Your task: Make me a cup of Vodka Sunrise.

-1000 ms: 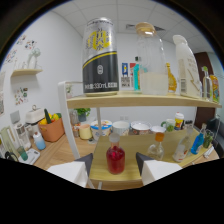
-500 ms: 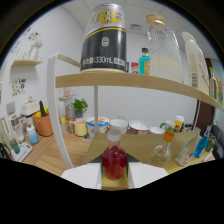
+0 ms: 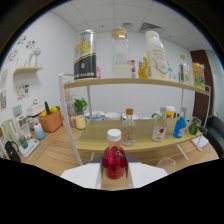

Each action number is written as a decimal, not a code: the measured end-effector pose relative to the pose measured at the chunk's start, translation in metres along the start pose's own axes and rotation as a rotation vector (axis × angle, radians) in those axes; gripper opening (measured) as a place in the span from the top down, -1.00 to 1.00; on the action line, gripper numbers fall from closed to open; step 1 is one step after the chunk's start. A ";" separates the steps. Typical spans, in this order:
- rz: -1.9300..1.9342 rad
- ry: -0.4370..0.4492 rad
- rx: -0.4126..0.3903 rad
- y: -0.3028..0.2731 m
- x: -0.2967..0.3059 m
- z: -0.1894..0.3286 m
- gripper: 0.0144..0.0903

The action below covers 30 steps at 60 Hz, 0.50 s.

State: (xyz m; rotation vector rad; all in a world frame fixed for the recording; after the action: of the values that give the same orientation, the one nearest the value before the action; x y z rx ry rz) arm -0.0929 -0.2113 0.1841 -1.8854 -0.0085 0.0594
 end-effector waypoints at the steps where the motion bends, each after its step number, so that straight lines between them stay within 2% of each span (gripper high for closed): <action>1: 0.014 -0.005 -0.005 0.003 0.002 -0.001 0.47; 11: 0.246 -0.038 -0.041 0.013 0.025 -0.008 0.47; 20: 0.596 -0.119 -0.044 0.004 0.034 -0.007 0.47; 30: 1.078 -0.228 -0.008 -0.009 0.046 -0.003 0.47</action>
State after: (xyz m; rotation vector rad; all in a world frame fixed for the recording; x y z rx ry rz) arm -0.0465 -0.2093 0.1920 -1.6825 0.8461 0.9987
